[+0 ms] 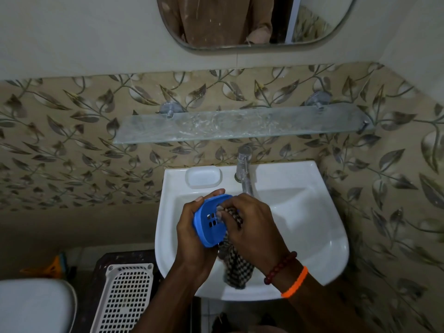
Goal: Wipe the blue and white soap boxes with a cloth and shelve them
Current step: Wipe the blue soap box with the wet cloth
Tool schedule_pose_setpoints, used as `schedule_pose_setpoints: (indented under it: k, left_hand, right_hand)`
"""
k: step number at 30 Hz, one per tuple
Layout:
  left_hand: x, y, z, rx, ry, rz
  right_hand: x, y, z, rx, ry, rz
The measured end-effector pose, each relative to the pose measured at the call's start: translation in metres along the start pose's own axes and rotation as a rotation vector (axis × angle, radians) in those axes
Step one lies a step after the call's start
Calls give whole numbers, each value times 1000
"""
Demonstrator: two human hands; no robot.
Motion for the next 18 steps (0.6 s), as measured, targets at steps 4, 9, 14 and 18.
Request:
schedule_pose_setpoints:
  k: [4, 9, 14, 18]
  left_hand:
    - [0, 1, -4, 34, -17, 83]
    - [-3, -3, -6, 65, -72, 22]
    - [1, 0, -4, -15, -49, -46]
    - [-1, -1, -7, 43, -20, -31]
  right_hand:
    - [1, -5, 6, 118, -76, -206]
    - [4, -3, -4, 204, 74, -33]
    - [3, 29, -20, -47, 73, 212]
    - [-11, 8, 1, 50, -69, 12]
Point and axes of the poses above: each hand's wrist, its own z-axis towards the middle knuckle, its own x-axis out of the palm, y = z × x, the point moved 4 cm from there along z, towards the middle knuckle, and after that the axes turned 14 degrees about x, right-handed, at the moved point
